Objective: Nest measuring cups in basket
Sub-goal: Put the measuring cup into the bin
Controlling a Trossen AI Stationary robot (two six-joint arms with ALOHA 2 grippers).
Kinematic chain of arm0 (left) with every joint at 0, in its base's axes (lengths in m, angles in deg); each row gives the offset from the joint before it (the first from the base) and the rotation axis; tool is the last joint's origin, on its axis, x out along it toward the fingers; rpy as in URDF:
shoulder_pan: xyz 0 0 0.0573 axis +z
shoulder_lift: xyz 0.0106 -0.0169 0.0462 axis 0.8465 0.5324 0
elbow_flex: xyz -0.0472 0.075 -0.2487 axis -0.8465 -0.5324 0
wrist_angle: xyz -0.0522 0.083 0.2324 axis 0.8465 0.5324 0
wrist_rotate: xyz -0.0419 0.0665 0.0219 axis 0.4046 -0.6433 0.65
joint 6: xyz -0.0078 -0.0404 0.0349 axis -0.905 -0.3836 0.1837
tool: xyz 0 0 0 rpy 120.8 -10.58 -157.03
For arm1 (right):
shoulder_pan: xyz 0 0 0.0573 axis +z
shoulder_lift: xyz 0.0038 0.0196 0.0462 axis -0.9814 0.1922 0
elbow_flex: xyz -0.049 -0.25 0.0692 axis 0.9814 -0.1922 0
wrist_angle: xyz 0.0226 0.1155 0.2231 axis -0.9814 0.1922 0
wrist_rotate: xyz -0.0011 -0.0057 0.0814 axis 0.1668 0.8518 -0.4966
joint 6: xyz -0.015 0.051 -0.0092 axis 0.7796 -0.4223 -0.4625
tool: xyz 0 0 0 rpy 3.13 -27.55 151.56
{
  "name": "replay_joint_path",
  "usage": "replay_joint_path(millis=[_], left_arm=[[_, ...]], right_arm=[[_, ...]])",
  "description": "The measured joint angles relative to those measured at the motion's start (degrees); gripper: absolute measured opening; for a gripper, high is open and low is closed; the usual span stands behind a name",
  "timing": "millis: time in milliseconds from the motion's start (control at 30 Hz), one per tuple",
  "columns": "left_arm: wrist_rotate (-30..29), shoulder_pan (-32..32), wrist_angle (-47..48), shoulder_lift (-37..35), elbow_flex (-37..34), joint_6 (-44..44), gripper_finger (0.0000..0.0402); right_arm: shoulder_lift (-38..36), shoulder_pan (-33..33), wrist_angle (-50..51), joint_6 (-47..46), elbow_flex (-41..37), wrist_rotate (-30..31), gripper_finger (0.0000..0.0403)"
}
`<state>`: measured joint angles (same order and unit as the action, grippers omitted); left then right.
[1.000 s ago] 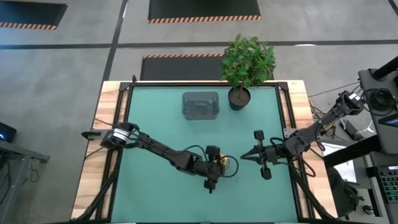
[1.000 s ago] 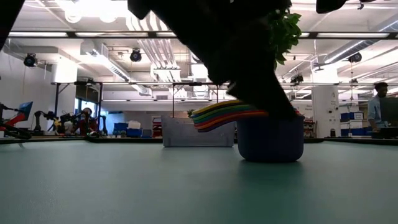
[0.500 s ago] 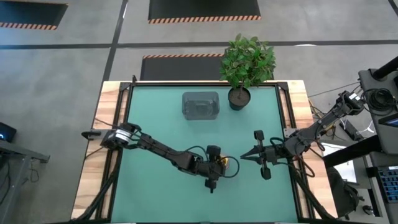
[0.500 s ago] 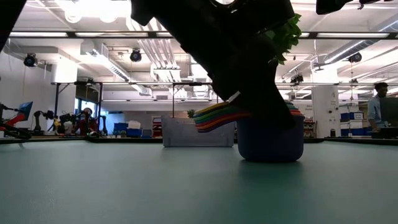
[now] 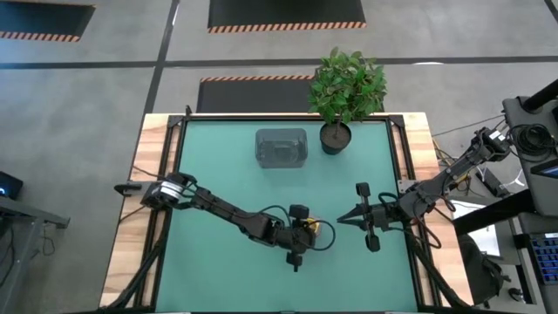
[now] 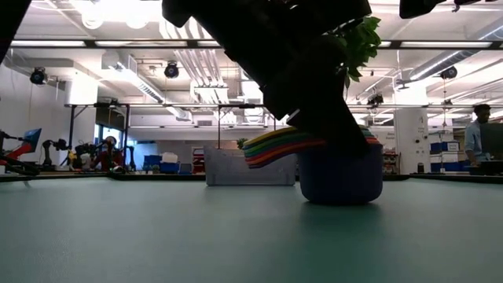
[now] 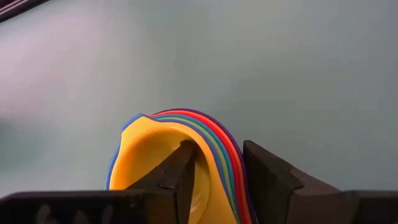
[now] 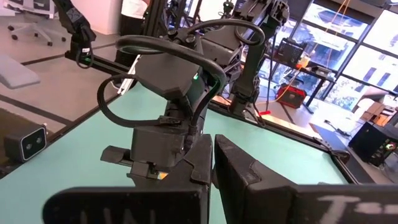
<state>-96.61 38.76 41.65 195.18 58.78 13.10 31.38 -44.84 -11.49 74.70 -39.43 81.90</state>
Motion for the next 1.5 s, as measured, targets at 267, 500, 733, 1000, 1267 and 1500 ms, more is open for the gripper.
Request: replay_joint_path(millis=[267, 500, 733, 1000, 1267, 1500], left_arm=[[0.3, -0.4, 2.6, -0.1, 2.2, 2.3, 0.0104], [0.5, -0.5, 4.8, -0.1, 3.6, 4.4, 0.0102], [-0.8, -1.0, 5.0, -0.7, 3.6, 6.7, 0.0101], [-1.2, -1.1, 6.4, -2.2, 3.7, 8.2, 0.0092], [-1.2, -1.1, 6.8, -2.5, 3.7, 8.2, 0.0072], [-0.4, -1.1, 6.4, -2.4, 3.7, 7.2, 0.0077]], right_arm=[[0.0, 0.0, 0.3, 0.0, 0.0, 0.0, 0.0009], [0.0, 0.0, 0.4, 0.0, 0.0, 0.0, 0.0009], [-0.1, 0.0, 0.4, 0.0, 0.0, 0.0, 0.0009], [-0.1, 0.0, 0.5, 0.0, 0.0, 0.0, 0.0009], [-0.5, 0.0, 0.5, -0.2, 0.0, 0.0, 0.0009], [-0.6, 0.0, 0.6, -0.2, 0.0, 0.0, 0.0009]])
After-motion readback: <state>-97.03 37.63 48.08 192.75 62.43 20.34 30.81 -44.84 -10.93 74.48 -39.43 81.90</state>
